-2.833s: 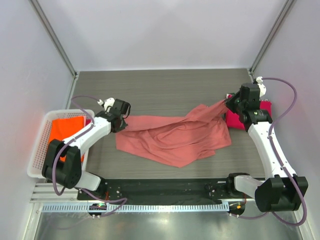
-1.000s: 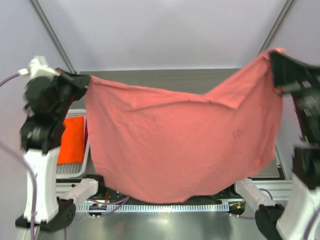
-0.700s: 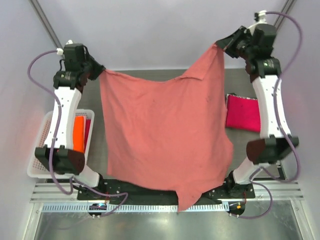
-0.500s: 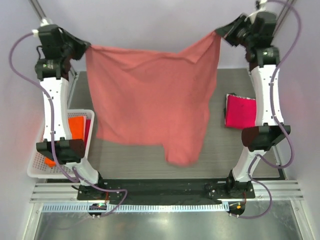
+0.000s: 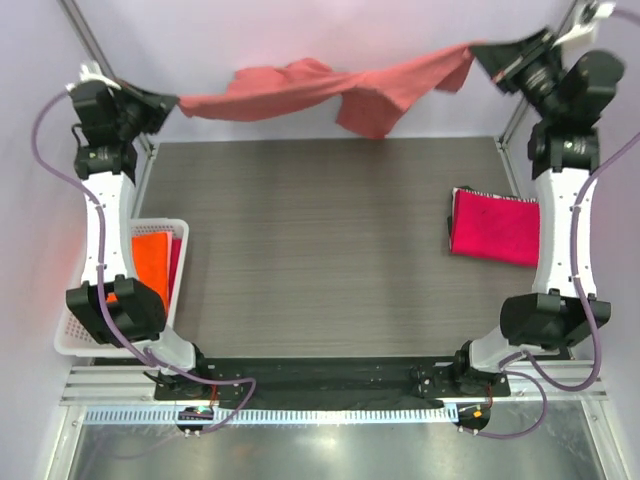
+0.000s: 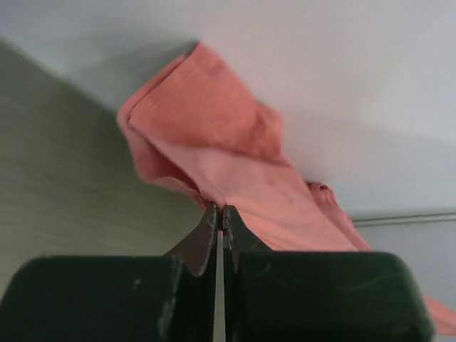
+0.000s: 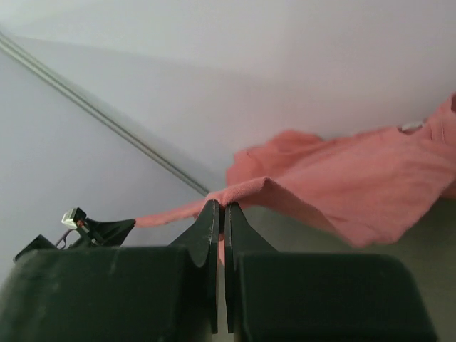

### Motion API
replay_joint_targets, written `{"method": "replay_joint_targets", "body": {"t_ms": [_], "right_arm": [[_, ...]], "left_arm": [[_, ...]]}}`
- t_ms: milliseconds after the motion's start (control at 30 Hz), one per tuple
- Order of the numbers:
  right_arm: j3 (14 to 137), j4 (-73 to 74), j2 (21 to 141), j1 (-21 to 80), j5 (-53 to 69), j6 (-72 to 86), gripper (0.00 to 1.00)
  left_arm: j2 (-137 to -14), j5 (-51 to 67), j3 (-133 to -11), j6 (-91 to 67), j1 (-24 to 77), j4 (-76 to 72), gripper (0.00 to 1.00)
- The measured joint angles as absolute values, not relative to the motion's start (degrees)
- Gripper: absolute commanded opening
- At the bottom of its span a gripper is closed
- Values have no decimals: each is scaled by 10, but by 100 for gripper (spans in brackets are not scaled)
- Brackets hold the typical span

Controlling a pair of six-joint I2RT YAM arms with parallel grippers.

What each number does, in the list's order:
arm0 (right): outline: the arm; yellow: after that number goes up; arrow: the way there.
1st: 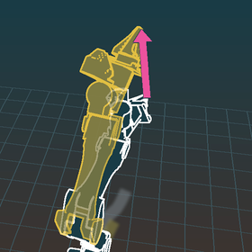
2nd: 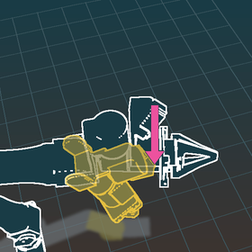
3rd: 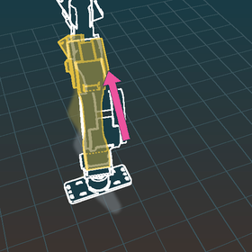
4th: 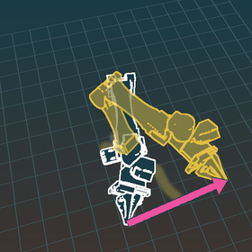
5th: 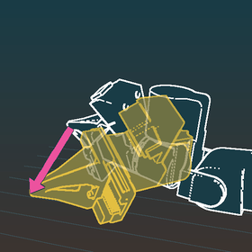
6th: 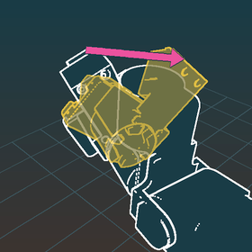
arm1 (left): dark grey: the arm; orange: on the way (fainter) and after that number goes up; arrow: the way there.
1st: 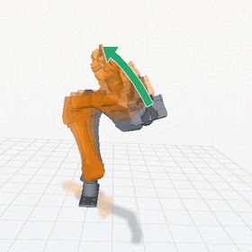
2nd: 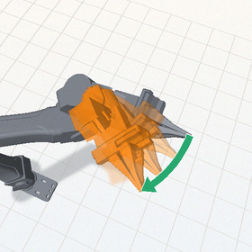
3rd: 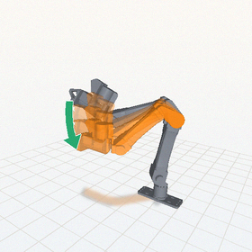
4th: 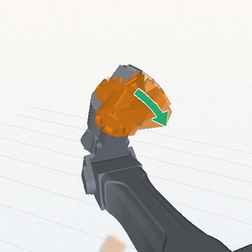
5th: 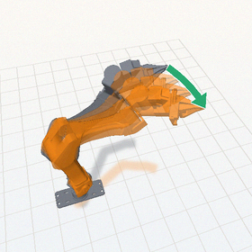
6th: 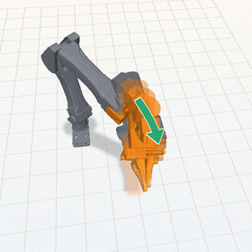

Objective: Fold and stack the t-shirts
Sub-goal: Flatten the tshirt out

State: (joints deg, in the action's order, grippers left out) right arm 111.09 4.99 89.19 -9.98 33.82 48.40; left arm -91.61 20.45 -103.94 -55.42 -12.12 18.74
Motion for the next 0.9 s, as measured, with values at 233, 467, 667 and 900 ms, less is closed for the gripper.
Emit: {"method": "replay_joint_targets", "body": {"t_ms": [233, 467, 667, 900], "right_arm": [[753, 31, 793, -105, 339, 476, 1], [547, 61, 586, -107, 328, 447, 1], [445, 105, 383, -107, 323, 411, 1], [411, 258, 190, -107, 310, 376, 1]], "left_arm": [[-866, 196, -775, -526, -120, 176, 0], [-665, 173, -605, -500, -112, 182, 0], [-522, 169, -478, -488, -110, 182, 0], [-407, 163, -395, -477, -110, 264, 0]]}}
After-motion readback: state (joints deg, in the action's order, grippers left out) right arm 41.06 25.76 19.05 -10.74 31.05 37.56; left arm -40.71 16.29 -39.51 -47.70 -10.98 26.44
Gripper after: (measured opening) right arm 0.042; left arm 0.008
